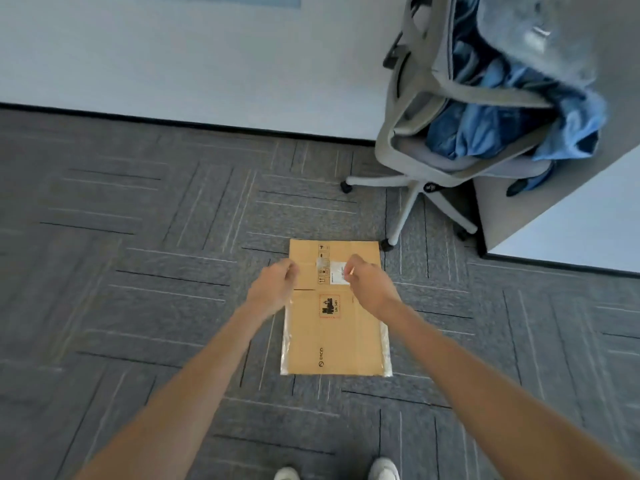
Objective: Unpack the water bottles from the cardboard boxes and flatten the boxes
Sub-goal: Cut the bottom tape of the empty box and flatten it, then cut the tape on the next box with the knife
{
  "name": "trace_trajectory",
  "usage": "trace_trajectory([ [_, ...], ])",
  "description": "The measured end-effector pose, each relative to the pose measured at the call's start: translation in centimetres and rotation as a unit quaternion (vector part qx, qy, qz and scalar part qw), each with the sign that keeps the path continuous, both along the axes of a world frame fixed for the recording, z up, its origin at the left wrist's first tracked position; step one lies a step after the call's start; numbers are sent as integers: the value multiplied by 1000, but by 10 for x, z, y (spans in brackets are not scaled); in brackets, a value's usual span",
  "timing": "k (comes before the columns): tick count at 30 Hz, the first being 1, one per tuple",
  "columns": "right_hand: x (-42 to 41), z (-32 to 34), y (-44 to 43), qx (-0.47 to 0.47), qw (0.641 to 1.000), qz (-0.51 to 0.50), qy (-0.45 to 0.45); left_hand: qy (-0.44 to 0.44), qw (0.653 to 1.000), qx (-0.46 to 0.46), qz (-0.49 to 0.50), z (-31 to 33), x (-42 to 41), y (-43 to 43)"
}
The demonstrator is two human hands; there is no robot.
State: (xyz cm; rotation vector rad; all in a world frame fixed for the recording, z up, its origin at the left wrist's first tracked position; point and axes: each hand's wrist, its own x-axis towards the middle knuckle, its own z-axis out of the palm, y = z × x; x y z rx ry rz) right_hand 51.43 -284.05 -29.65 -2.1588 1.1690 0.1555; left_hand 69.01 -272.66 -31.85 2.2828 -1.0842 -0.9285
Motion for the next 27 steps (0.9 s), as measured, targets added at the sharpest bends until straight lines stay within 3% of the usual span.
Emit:
trace_trajectory([
  [6, 34, 163, 52, 42, 996, 12, -71, 41, 998, -4, 40, 188, -3, 73],
  [12, 55, 285, 93, 69, 979, 87, -169, 30, 986, -55, 152, 316, -16, 139],
  [16, 59, 341, 130, 77, 954, 198, -211, 16, 969, -65, 239, 366, -48, 194],
  [22, 58, 393, 219, 73, 893, 380, -229, -16, 912, -103, 398, 407, -118, 302],
  [27, 47, 423, 339, 70, 817, 522, -236, -59, 848, -131, 511, 432, -183, 412],
])
